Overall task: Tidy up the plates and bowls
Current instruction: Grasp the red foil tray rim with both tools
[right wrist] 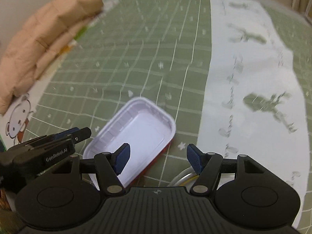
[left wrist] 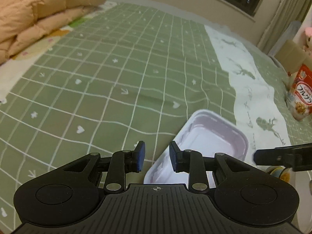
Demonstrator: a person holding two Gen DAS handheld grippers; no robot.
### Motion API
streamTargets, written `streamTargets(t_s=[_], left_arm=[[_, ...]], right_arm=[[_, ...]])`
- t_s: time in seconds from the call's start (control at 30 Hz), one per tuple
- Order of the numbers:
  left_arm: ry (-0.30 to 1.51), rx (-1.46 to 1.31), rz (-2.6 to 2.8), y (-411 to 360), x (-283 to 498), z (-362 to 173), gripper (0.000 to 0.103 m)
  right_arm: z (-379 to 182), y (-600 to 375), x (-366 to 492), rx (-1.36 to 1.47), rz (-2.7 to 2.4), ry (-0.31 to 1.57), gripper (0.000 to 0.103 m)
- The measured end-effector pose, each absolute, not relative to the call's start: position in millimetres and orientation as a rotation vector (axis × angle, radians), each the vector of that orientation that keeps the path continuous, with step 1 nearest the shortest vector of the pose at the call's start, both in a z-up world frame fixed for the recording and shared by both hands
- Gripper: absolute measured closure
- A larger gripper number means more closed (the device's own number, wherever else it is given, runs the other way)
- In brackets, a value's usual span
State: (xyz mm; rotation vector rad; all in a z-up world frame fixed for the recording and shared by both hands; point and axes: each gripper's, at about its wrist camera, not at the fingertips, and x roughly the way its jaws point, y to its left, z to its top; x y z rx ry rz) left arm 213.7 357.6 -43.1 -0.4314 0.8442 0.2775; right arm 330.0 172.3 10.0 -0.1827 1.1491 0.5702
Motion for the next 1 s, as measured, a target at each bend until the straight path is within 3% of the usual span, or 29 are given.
streamTargets(t_s=[0.53,1.0], left_arm=[[0.891,-0.541,0.149,372.5,202.7,-71.1,0.074],[0.904,-0.623,0.160,363.7,106.5,-59.0,0.074]], right_arm=[[-36.2,218.0,329.7,-0.285,0.540,1.242,0.037],[-44.6,237.6,287.8,-0.229,0.725,1.249,0.037]])
